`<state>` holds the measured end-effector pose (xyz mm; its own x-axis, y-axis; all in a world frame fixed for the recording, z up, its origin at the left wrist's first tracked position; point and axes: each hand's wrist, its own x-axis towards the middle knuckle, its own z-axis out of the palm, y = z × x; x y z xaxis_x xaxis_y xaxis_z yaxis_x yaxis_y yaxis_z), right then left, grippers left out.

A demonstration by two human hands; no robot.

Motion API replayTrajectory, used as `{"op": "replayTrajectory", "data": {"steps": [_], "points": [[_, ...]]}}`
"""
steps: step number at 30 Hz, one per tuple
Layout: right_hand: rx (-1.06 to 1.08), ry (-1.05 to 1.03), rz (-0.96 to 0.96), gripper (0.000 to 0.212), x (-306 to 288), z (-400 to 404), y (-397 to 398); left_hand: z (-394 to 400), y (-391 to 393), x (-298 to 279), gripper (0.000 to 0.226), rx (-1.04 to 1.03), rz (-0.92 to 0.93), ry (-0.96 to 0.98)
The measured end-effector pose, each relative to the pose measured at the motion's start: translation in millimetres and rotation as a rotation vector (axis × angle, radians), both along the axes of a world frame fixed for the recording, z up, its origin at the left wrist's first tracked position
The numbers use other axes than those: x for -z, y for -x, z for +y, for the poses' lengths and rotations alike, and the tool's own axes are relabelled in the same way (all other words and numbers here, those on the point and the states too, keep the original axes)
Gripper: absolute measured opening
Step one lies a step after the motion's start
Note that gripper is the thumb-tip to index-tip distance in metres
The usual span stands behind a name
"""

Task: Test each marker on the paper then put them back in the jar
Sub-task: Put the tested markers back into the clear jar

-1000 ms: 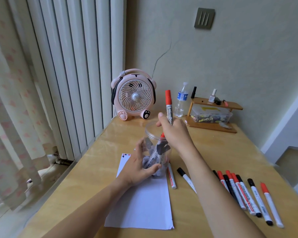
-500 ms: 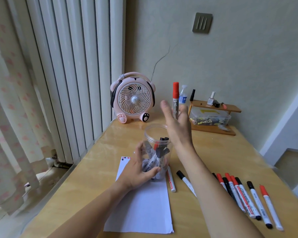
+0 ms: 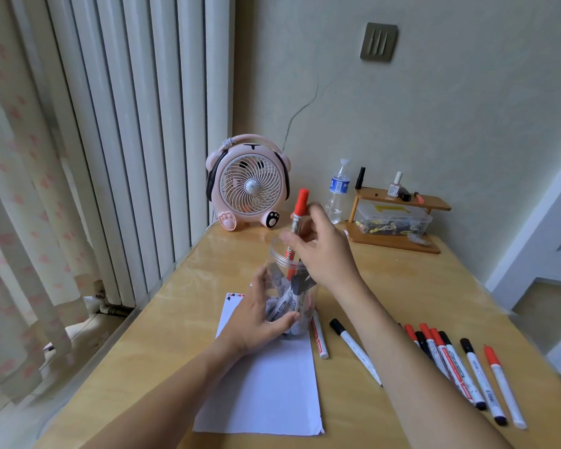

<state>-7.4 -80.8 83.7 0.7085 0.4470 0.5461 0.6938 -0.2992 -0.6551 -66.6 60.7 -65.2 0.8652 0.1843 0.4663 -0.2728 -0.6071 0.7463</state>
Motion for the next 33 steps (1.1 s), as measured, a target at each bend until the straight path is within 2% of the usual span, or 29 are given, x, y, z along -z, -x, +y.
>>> {"op": "replayTrajectory", "data": {"steps": [6, 10, 14, 18, 21, 23, 27, 30, 32, 33], "points": [[0.079, 0.206, -0.056, 0.034, -1.8, -8.0, 1.8, -1.3, 1.3, -1.8, 0.096, 0.005, 0.000, 0.007], [0.068, 0.149, -0.002, 0.024, 1.9, -14.2, 4.9, -1.0, 2.6, -2.1, 0.099, -0.003, 0.021, -0.020], [0.017, 0.238, 0.001, 0.037, 8.3, -16.4, 8.1, -1.2, 4.4, -2.3, 0.102, -0.012, -0.012, -0.073], [0.015, 0.055, -0.145, 0.023, 11.6, -16.6, 10.1, -0.6, 7.8, -5.4, 0.106, -0.062, -0.110, -0.097], [-0.025, 0.103, -0.107, 0.004, 13.4, -15.5, 12.0, -1.9, 9.4, -10.1, 0.107, -0.066, -0.123, -0.081], [-0.027, 0.136, -0.070, 0.014, 15.0, -14.2, 12.4, -1.7, 8.6, -15.1, 0.103, -0.069, -0.108, -0.107], [0.009, 0.177, -0.109, 0.017, 17.0, -17.1, 6.8, -3.4, 6.5, -23.3, 0.103, -0.077, -0.026, -0.156], [-0.021, 0.007, -0.148, 0.011, 13.6, -25.1, 7.4, -10.3, 7.6, -25.7, 0.112, -0.084, 0.042, -0.105], [0.147, -0.177, -0.149, 0.013, 14.5, -36.5, 5.8, -18.3, 8.7, -22.7, 0.122, -0.088, 0.093, -0.007], [0.278, -0.206, -0.113, 0.014, 17.1, -43.9, 4.2, -22.5, 8.9, -20.1, 0.125, -0.088, 0.107, 0.054]]}}
